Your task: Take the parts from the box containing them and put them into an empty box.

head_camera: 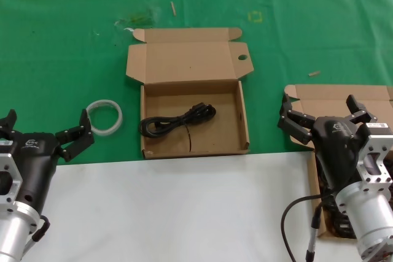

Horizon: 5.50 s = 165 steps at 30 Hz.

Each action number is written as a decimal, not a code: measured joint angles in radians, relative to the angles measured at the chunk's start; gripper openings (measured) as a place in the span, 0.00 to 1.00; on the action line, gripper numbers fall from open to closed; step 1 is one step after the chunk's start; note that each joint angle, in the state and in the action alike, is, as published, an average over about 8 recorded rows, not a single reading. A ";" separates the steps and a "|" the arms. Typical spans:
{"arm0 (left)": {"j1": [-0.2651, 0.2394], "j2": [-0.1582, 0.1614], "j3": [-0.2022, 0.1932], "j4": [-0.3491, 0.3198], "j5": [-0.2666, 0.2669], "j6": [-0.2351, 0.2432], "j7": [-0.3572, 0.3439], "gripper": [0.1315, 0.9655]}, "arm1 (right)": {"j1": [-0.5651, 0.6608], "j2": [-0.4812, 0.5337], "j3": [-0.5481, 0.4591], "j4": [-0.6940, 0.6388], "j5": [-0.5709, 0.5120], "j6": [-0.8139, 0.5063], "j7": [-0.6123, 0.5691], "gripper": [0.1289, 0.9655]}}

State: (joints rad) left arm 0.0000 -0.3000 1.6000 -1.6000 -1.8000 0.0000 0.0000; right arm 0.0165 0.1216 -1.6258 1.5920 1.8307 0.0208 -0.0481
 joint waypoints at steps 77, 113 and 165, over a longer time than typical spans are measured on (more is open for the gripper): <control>0.000 0.000 0.000 0.000 0.000 0.000 0.000 1.00 | 0.000 0.000 0.000 0.000 0.000 0.000 0.000 1.00; 0.000 0.000 0.000 0.000 0.000 0.000 0.000 1.00 | 0.000 0.000 0.000 0.000 0.000 0.000 0.000 1.00; 0.000 0.000 0.000 0.000 0.000 0.000 0.000 1.00 | 0.000 0.000 0.000 0.000 0.000 0.000 0.000 1.00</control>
State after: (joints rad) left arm 0.0000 -0.3000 1.6000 -1.6000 -1.8000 0.0000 0.0000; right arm 0.0165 0.1216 -1.6258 1.5920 1.8307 0.0208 -0.0481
